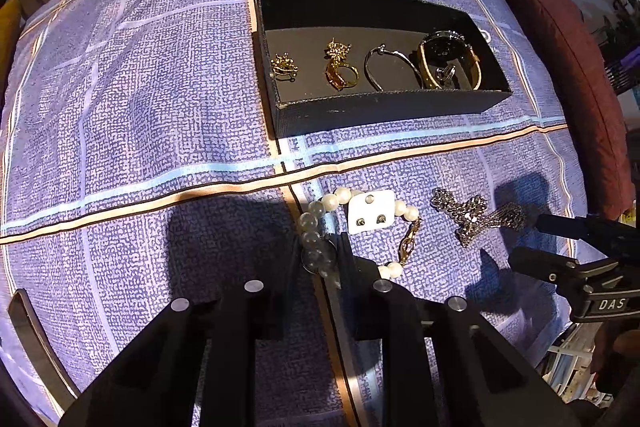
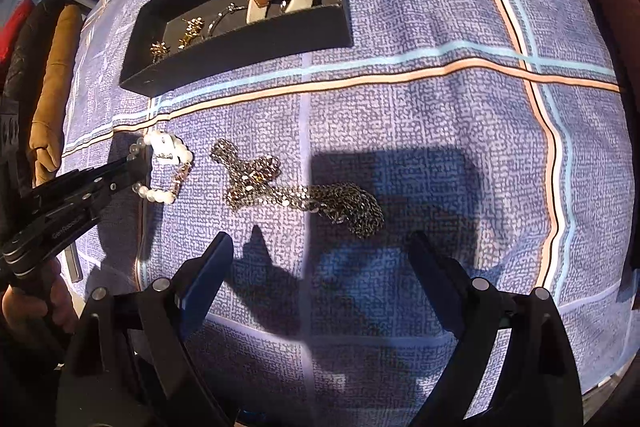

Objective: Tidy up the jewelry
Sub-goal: 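Close the left tool on the pearl bracelet and lift it, then grasp the white earring card with the right tool while the left tool holds the pearl bracelet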

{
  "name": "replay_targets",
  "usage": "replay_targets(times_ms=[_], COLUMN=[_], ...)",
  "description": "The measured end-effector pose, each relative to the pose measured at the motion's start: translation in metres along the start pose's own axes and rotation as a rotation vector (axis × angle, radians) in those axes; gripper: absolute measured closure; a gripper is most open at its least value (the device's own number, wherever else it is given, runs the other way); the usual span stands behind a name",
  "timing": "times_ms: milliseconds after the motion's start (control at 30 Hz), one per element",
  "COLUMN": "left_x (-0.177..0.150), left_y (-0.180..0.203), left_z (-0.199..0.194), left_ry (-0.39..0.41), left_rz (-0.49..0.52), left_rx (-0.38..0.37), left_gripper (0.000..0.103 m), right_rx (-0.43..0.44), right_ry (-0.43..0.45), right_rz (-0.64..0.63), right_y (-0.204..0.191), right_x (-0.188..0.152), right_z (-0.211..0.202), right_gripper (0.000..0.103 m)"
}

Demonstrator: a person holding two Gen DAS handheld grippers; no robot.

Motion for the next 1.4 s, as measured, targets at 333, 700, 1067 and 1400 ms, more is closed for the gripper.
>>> replay_targets(times_ms=[333,700,1067,1400], left_x=[-0.012,-0.011,-0.002,-0.016], left_y=[-0.006,-0.010,-0.010,-0.043], left_z=[-0.041,-0.079,-0.103,-0.106], left_ry=[0.035,0.073,0.132,0.134], left_rz=[-0.030,-0.027,-0.066,-0.135], left_rx=[-0.066,-0.087,-0.104,-0.039], left_gripper=[0.085,0.085,0.085,0.085], right_rx=[-0.010,0.019,0.017,0.051], right_ry=[-0.006,0.010,0.003,0.031], right_rz=[-0.047,-0.105,-0.087,-0.334], right_y=[-0.011,-0.056,-0.053,-0.131], right_x=[0.017,0.047,0.040,0.076], right_z=[0.010,0.026,0.029,0.045], right_gripper=[0.015,0.015,0.015,0.043])
Point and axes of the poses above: each gripper's, at about its wrist camera, not at the fingertips, and z roughly the way its jaws point, y to its right, x to its top, the point moved 7 cm from there along z, roughly the way its jaws point, and after that the axes turned 15 degrees about -z, right-handed, at the moved point
